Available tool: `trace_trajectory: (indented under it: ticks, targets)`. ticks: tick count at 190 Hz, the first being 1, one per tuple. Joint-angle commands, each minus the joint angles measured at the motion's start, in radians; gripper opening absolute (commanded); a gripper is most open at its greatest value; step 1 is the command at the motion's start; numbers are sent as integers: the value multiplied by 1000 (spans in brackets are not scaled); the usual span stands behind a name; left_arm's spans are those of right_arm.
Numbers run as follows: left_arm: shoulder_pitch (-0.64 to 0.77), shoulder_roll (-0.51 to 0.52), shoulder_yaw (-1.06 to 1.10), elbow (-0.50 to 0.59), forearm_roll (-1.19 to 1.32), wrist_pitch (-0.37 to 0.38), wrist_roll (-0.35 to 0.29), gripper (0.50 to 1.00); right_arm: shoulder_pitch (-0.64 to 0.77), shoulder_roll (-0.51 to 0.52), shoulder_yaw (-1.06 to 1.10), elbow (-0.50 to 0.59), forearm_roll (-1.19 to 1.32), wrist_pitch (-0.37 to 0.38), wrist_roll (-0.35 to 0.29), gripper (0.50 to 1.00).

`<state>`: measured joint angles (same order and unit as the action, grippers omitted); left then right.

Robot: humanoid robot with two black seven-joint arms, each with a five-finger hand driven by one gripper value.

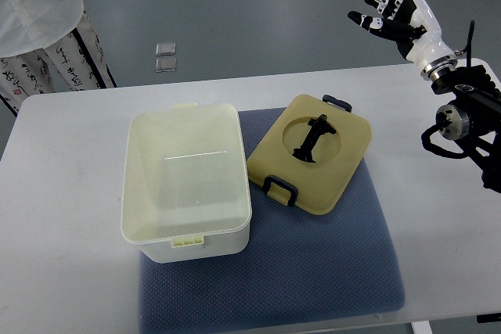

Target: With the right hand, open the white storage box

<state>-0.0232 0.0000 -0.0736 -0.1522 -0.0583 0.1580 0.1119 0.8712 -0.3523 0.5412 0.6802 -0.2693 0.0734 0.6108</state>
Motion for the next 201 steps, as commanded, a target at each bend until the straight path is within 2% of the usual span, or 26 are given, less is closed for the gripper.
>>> trace_trajectory:
  ticks: [1, 34, 50, 61, 82, 92, 128, 201]
  targets:
    - [-1, 0, 0, -1, 0, 0, -1, 1000, -17, 6, 0, -41, 65, 2, -14, 924]
    - [0, 0, 0, -1, 0, 0, 0, 1000, -47, 32, -1, -64, 231, 5, -158, 924]
    - [0, 0, 0, 0, 0, 0, 0, 1000, -63, 42, -3, -64, 306, 14, -187, 924]
    - [-1, 0, 0, 0, 0, 0, 0, 1000, -73, 55, -3, -62, 323, 46, -187, 924]
    - [0, 0, 0, 0, 0, 0, 0, 1000, -103, 92, 3, -67, 326, 176, -174, 926]
    - [0, 0, 0, 0, 0, 0, 0, 1000, -107, 101, 5, -74, 325, 203, -171, 930]
    - [0, 0, 0, 0, 0, 0, 0, 1000, -110, 122, 3, -113, 323, 187, -88, 930]
    - [0, 0, 0, -1, 0, 0, 0, 1000, -120, 125, 5, -125, 326, 186, -75, 930]
